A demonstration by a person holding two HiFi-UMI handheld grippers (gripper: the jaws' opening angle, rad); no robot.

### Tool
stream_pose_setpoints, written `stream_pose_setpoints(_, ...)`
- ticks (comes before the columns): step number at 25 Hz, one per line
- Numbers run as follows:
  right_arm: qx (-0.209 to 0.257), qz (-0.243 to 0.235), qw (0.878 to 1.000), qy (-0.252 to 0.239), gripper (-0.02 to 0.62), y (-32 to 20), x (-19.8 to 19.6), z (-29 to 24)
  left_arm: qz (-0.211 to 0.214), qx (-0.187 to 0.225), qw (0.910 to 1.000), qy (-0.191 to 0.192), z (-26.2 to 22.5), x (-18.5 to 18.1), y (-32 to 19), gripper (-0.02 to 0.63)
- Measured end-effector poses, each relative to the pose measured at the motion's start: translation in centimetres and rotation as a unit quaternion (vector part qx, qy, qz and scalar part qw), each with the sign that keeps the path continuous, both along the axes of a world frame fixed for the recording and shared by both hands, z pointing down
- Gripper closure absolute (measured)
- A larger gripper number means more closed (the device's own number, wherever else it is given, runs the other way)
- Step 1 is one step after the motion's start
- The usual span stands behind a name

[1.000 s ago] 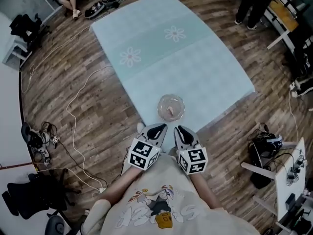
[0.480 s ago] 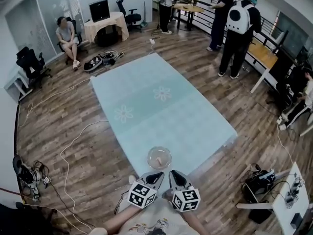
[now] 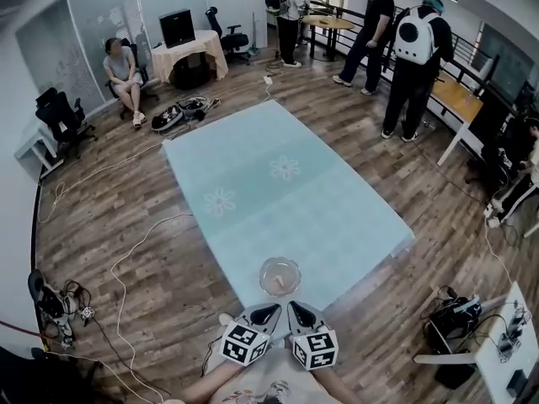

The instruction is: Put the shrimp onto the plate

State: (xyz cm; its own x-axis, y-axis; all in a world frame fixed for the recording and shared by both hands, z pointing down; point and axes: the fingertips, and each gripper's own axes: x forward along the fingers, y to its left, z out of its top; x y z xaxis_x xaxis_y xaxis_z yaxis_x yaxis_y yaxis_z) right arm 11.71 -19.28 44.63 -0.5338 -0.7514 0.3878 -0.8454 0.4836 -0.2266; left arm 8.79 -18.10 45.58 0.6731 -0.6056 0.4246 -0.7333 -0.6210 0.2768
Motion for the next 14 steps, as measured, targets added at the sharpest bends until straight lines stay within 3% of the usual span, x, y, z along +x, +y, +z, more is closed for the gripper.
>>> stream_pose_setpoints(14,-0.007,-0.033,0.999,0.004,0.572,-1.5,-2.7,0.8,-0.029,0.005,0.9995,-0.012,0.3,-2.9,-1.3,0.598)
